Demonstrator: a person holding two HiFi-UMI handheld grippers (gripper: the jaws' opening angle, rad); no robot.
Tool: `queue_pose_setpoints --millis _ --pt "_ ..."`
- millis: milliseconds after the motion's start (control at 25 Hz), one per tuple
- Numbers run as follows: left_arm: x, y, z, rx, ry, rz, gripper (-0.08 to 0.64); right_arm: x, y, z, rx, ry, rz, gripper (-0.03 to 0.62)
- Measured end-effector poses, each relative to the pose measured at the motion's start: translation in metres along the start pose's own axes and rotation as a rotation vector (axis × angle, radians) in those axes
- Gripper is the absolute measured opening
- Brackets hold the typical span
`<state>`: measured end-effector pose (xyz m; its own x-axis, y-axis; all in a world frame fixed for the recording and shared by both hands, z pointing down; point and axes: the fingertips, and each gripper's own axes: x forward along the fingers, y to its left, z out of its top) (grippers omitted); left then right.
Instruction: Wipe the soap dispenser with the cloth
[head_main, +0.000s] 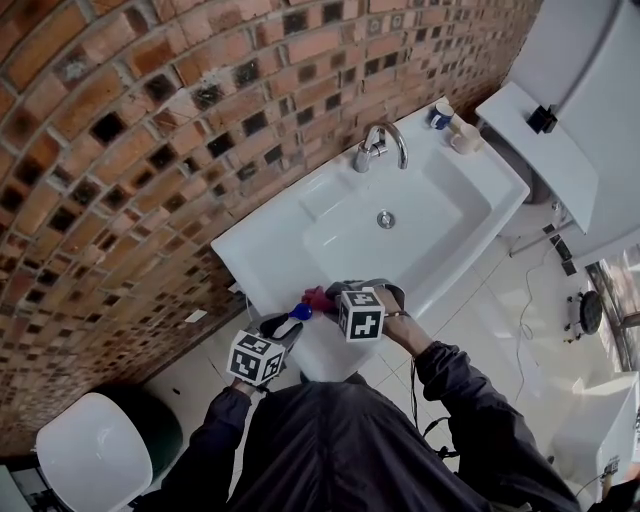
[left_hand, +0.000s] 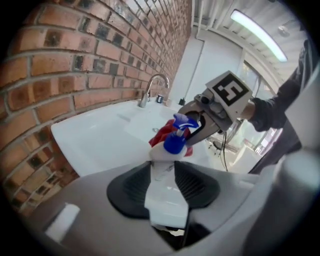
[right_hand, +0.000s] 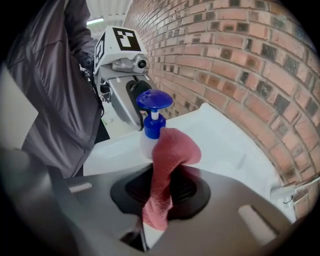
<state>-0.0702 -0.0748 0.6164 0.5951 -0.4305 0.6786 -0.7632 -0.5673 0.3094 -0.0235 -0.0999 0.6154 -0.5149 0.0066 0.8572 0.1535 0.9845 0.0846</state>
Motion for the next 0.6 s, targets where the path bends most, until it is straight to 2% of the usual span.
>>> queue_pose_setpoints --millis 80,160,320,400,480,600 --pt "0.004 0.002 0.004 0.026 0.006 -0.012 0.152 -0.002 0.005 -0.003 0.026 -0.006 0.001 0.057" --pt "0.007 0.004 0.008 0.039 0.006 -0.025 0.114 -0.005 0.01 -0.004 0.075 -0.028 0.008 0.057" --pt "0.012 0.013 0.018 0.059 0.007 -0.027 0.097 -0.008 0.021 -0.004 0.212 -0.106 0.047 0.057" --pt "0.013 0.017 0.02 0.047 0.005 -0.029 0.103 -0.008 0.024 -0.005 0.346 -0.17 0.082 0.057" --pt "0.012 0.019 0.022 0.022 -0.003 -0.028 0.123 -0.011 0.02 -0.01 0.529 -0.248 0.108 0.057" --pt "0.009 0.017 0.021 -0.006 -0.016 -0.033 0.123 -0.027 -0.008 -0.018 0.826 -0.436 0.14 0.057"
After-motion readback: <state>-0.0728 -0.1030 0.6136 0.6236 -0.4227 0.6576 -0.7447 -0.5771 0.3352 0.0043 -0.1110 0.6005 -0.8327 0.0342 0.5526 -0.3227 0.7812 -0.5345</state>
